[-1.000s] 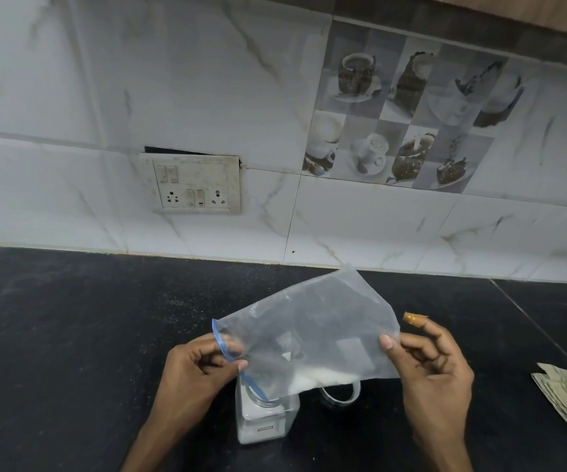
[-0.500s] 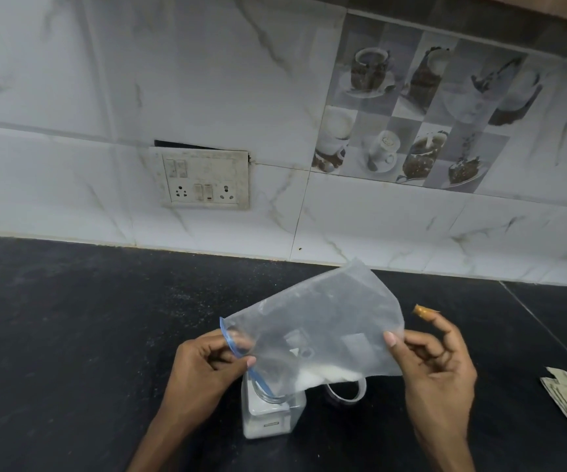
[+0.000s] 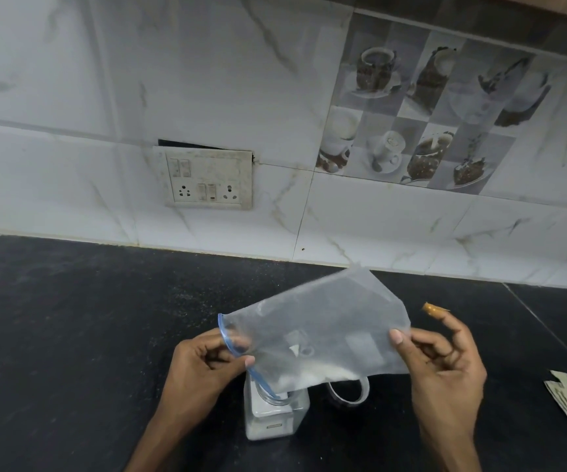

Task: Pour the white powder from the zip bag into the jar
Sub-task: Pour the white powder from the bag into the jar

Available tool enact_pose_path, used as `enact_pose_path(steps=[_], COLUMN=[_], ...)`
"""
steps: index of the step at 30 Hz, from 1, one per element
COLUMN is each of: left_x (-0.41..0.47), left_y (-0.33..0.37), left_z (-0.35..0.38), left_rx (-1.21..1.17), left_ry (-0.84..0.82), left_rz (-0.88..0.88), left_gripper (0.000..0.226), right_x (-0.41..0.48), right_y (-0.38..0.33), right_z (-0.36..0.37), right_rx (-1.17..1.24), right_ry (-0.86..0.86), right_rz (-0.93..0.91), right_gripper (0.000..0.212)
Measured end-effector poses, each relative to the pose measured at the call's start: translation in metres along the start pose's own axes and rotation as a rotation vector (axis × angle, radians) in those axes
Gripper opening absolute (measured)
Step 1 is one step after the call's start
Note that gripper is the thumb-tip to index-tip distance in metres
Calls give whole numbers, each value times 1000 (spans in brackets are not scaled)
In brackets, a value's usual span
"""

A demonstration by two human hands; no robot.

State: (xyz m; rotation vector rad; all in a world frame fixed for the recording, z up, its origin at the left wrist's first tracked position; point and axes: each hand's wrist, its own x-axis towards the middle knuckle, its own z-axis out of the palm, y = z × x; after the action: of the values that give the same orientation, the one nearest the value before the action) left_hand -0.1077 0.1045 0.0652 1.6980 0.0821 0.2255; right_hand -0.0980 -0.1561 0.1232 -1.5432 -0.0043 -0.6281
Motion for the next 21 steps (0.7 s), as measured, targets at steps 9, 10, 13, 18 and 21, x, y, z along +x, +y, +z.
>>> enact_pose_path(steps=[9,10,13,18,21], left_x=[3,3,3,3,3], left_y=[-3,-2,-1,3,5], left_z=[-3,-3,-2,-3,-4], left_rx=[11,6,-1,-11,-7], left_ry=[-13,-8,-9,-16,-8], left_rz=[8,6,-3,-4,2], left_gripper=[24,25,25,21,23], right_x=[1,1,3,2,4], right_y=[-2,-2,-2,0,-1], right_z=[2,2,2,3,2], right_rx=[9,5,2,-8,-4], right_ry=[-35,-31,-9,-5,-9], right_rz=[-7,-9,-21,-24,-21], right_gripper=[48,48,47,48,48])
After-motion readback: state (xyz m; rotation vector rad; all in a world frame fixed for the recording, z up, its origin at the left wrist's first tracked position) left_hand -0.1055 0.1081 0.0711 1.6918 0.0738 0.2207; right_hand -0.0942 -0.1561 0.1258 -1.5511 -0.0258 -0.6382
